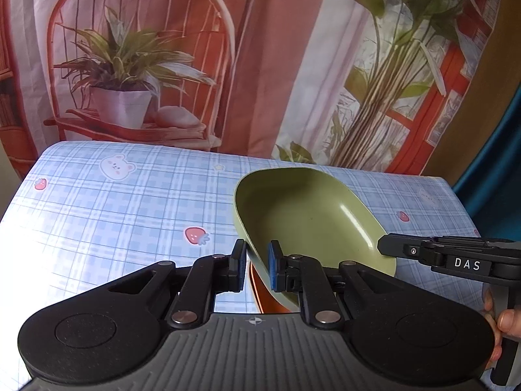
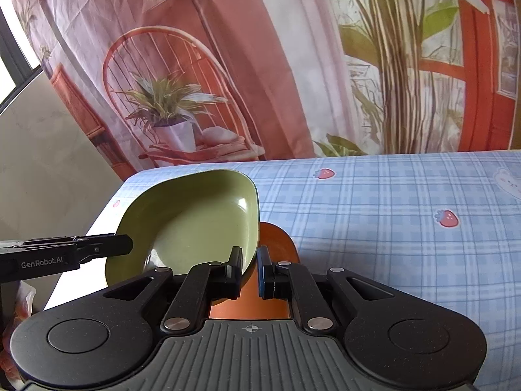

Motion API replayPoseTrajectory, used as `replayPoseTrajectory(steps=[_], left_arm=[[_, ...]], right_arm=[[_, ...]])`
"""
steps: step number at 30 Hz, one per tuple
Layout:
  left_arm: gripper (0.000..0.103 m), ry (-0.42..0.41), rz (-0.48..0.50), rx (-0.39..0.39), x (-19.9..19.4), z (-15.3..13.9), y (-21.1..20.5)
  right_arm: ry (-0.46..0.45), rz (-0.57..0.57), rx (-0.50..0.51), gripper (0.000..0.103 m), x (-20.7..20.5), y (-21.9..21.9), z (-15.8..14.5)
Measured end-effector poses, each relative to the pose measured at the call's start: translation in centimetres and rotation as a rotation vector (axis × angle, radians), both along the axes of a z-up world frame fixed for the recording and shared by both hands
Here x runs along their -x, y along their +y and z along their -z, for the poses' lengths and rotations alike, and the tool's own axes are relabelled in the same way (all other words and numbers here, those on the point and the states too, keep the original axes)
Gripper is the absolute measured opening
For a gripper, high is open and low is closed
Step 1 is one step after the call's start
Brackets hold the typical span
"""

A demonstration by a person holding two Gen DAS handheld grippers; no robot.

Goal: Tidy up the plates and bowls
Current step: 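Lift the green plate with both tools and lower it onto the orange bowl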

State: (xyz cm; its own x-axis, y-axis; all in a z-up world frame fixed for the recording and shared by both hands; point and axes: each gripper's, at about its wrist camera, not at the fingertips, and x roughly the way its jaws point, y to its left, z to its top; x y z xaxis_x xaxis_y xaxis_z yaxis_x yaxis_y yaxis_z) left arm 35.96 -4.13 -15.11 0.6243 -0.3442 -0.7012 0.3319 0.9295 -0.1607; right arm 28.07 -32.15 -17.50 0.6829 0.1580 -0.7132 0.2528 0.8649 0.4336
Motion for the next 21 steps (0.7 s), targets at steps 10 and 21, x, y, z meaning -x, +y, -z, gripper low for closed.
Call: replayPoseTrajectory(steps=[10,21], left_arm=[[0.015,0.035,0.040,-0.055,0.3,1.4,-1.7],[0.015,0.057,0.056,-0.115,-0.3,2.4,-2.2]], right_arm=[[0.016,0.027,-0.016,0.009,2.9,-0.8,0.9],[0.037,0.026,-0.022,0.010,3.5,-0.1,2.0]])
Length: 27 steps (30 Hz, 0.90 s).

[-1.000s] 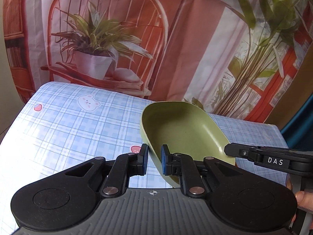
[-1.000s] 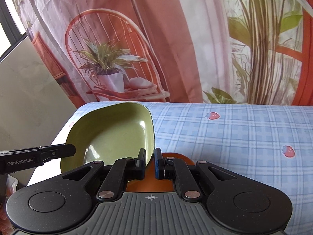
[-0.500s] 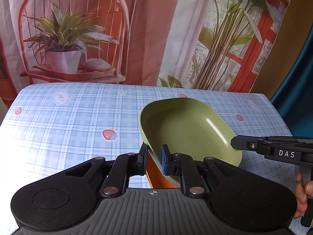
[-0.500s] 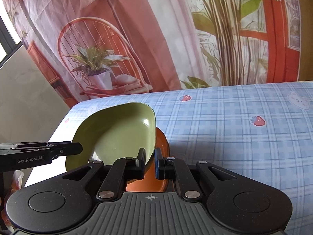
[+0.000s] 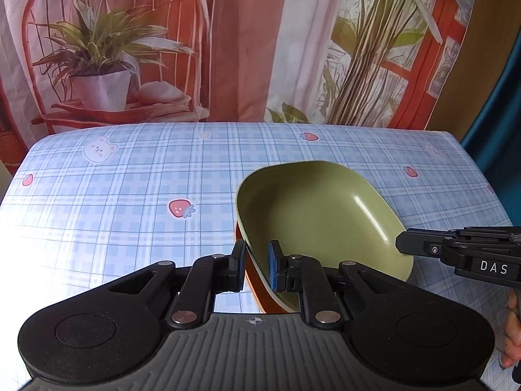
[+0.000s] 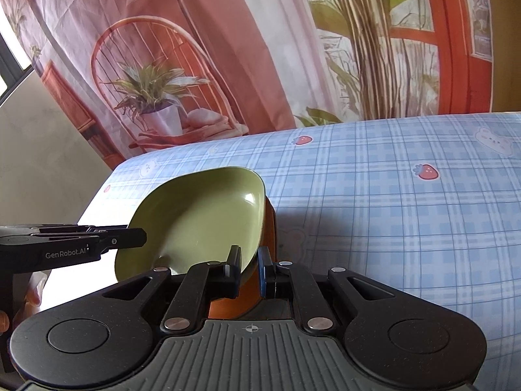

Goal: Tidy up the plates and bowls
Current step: 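Lift the green plate with both tools and lower it onto the orange bowl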

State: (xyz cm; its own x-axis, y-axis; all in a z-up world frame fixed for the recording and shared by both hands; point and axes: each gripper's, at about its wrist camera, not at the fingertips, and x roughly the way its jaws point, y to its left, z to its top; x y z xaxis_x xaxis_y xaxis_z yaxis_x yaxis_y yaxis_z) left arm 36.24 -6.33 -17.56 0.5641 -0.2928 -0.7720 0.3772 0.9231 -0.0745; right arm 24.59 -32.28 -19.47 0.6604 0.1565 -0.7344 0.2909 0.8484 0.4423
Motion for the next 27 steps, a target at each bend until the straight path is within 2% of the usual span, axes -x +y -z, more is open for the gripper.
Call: replayPoseTrajectory(steps=[16,27], left_arm=[[0.016,0.042,0.004,-0.032,-1.0,1.6,-0.4],[0.016,0.070,0.013,-0.022,-1.1,1.7,0.1]], right_arm=[[0.032,-0.003,0.028,0.009,-0.2,0.5,1.2],[0.047,-0.042,0.075,0.009,-0.4,1.0,0.8]])
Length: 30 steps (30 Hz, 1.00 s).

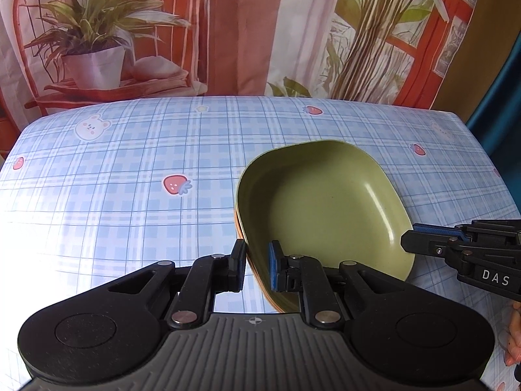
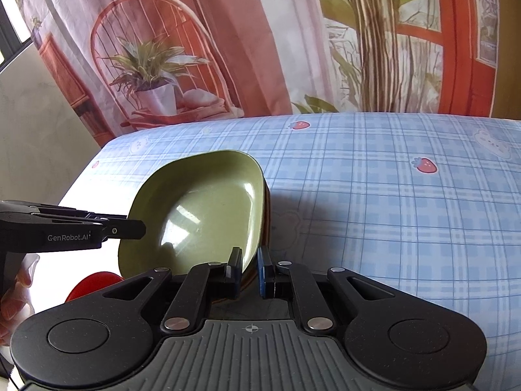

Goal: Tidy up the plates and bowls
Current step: 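Lift the green plate with both tools and lower it onto the orange bowl, then open both tools and move them to the nested red bowls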

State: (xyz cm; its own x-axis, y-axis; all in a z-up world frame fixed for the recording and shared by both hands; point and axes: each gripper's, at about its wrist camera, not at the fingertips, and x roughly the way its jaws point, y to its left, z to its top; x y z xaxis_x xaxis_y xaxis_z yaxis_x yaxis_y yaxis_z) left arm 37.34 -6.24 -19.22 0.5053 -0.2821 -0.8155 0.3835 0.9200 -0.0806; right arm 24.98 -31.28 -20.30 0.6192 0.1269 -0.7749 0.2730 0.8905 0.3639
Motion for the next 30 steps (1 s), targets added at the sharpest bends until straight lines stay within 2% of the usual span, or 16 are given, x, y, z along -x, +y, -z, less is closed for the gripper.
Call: replayPoseTrajectory(steps=[11,15,18,19,26,30], left_arm=[[0.017,0.017,-0.019,0.013,-0.2,0.0,0.1],[0.025,0.014,-0.016,0.030,0.1,-0.3,0.1],[0.037,-0.003,-0.025,0.050,0.4,-0.9,0.3],[0.039,-0.008,-0.028,0.058,0.5,-1.1,0.4],[0.039,-0.053,-0.033,0.083,2.4,-2.9,1.4],[0.038,-0.117,-0.103,0.105,4.4,-4.5,2.8]], right_arm=[[0.019,0.003,0.029,0.010,-0.2,0.3,0.0],[0.017,0.010,0.034,0.017,-0.1,0.5,-0.2],[0.006,0.013,0.039,0.019,0.2,0.6,-0.6],[0.001,0.015,0.039,0.019,0.3,0.7,-0.7],[-0.051,-0.001,0.040,0.019,1.5,1.6,-2.2],[-0.102,-0.023,0.049,0.019,2.4,2.4,-3.3]])
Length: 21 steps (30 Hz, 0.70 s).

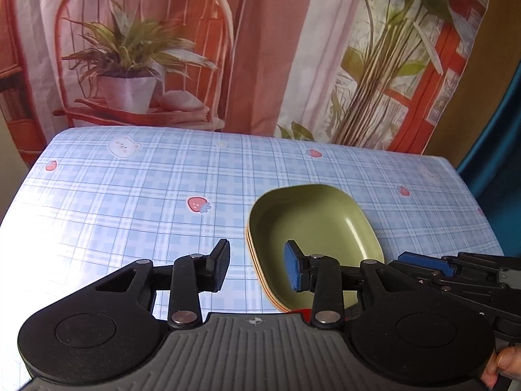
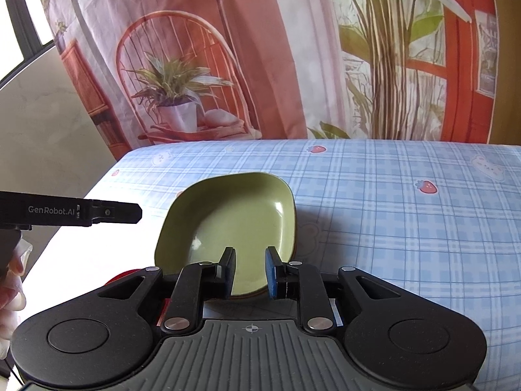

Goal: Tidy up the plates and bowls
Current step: 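Open both tools and move them to the nested red bowls, then close both tools on the rim of the red bowls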

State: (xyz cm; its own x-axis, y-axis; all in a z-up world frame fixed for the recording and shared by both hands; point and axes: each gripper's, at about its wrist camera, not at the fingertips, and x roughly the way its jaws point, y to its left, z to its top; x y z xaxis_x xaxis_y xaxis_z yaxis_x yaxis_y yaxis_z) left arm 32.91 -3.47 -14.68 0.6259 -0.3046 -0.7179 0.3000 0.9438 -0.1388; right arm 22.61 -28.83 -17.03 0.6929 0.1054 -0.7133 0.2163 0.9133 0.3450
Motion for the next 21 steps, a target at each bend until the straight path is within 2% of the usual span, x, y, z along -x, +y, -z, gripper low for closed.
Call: replayPoseTrajectory(steps=[2,6,10,13,17,21], left_arm=[[0.038,-0.027,-0.015,0.015,1.3,-0.5,0.4],[0.039,-0.061,-0.041,-0.005,3.7,-0.6,0.4],[0.038,-0.038,-0.081,0.035,5.2,0.2,1.2],[0.038,-0.022,-0.120,0.048,5.9,0.9,1.8],[0.038,0.014,-0.174,0.096,6.8,2.1,3.1],[0.039,0.048,-0.177,0.066,7.0,3.2,3.2]], right_arm=[[-0.023,-0.007,0.001,0.019,0.5,0.4,-0.4],[-0.042,-0.014,-0.005,0.019,1.4,1.7,-0.6],[-0.055,-0.024,0.005,0.019,2.3,3.4,-0.4],[-0.066,-0.003,-0.031,0.019,3.0,4.0,0.0],[-0.103,0.027,-0.024,0.021,4.1,5.2,0.8],[-0.084,0.031,-0.065,0.021,4.6,5.8,1.9]])
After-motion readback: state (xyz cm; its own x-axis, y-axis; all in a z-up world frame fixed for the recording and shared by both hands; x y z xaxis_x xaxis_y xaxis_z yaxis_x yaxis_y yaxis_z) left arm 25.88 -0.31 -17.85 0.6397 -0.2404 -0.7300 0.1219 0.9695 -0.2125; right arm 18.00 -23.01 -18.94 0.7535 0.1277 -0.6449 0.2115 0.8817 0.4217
